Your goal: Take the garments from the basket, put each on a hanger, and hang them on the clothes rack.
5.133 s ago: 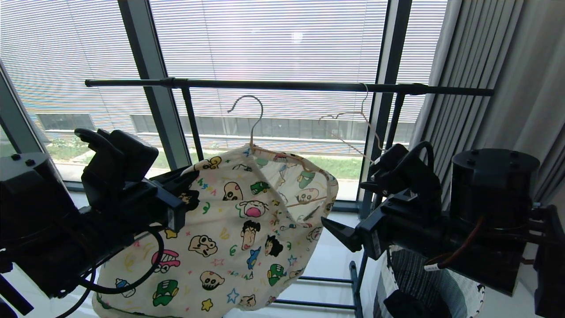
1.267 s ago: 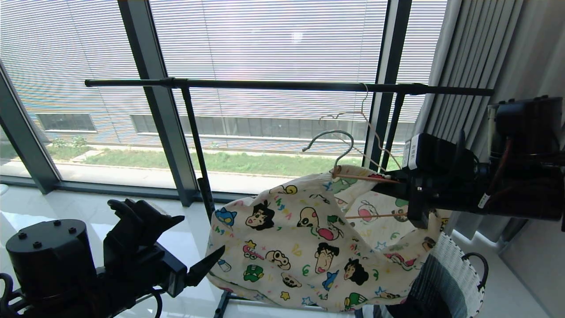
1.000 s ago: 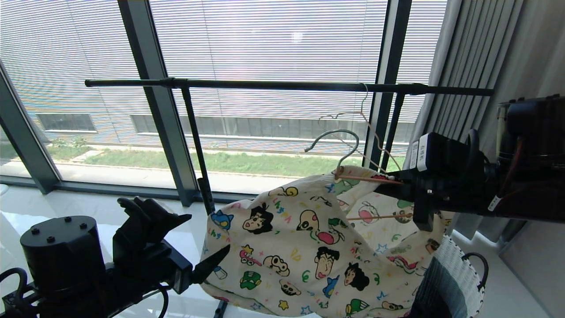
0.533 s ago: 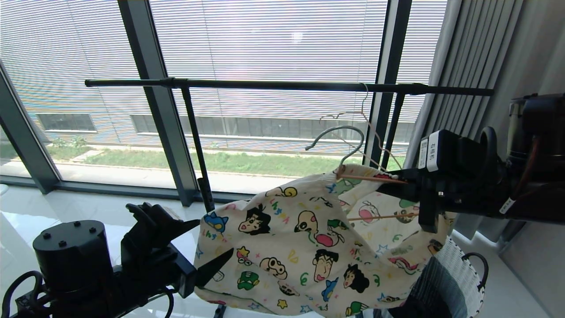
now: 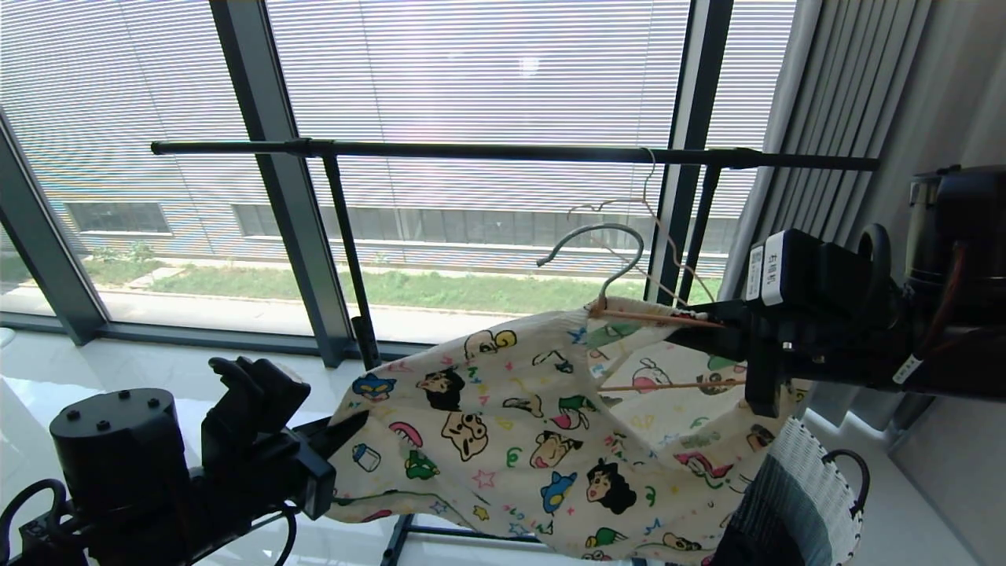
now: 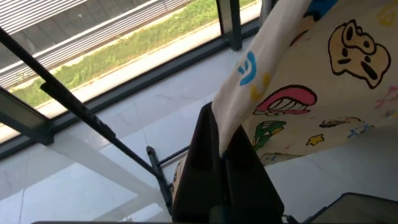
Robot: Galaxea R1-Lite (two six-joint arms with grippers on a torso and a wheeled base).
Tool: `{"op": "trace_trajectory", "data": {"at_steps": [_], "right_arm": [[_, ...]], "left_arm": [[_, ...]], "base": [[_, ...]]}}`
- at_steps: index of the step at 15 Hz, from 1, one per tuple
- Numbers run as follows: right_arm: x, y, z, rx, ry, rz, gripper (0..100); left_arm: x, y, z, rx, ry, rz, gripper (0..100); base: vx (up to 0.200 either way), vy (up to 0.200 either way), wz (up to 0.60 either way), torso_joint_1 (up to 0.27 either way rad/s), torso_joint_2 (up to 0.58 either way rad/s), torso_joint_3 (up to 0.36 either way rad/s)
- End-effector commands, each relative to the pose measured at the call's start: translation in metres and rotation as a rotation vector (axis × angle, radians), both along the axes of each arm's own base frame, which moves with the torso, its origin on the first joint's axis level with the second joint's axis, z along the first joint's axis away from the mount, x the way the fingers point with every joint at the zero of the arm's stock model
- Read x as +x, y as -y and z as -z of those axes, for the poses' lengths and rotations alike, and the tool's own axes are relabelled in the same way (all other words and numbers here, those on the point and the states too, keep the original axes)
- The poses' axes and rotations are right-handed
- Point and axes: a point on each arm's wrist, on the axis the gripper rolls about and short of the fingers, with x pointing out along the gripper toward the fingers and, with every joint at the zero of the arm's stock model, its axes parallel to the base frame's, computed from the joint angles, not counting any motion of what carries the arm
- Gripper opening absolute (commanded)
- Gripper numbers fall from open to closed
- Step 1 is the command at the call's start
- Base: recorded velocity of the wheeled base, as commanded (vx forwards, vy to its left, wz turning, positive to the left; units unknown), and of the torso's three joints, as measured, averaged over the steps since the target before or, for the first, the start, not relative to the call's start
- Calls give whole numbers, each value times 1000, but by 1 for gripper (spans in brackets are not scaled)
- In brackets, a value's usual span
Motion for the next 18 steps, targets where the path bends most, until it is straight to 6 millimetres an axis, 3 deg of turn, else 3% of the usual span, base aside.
{"op": "trace_trajectory", "data": {"at_steps": [1, 8, 9, 18], "right_arm": [[2, 1, 0, 4, -8, 13, 0], [4, 3, 0, 20, -35, 37, 0], [4, 2, 0, 20, -35, 37, 0], [4, 4, 1, 24, -58, 77, 0]], "left_arm": [[1, -19, 5, 8, -25, -98, 0], [-9, -24, 11, 33, -59, -155, 0], [-9, -24, 11, 31, -49, -155, 100], [-6, -30, 5, 23, 6, -223, 100]], "base": [[0, 0, 0, 0, 0, 0], [0, 0, 0, 0, 0, 0], [0, 0, 0, 0, 0, 0], [0, 0, 0, 0, 0, 0]]}}
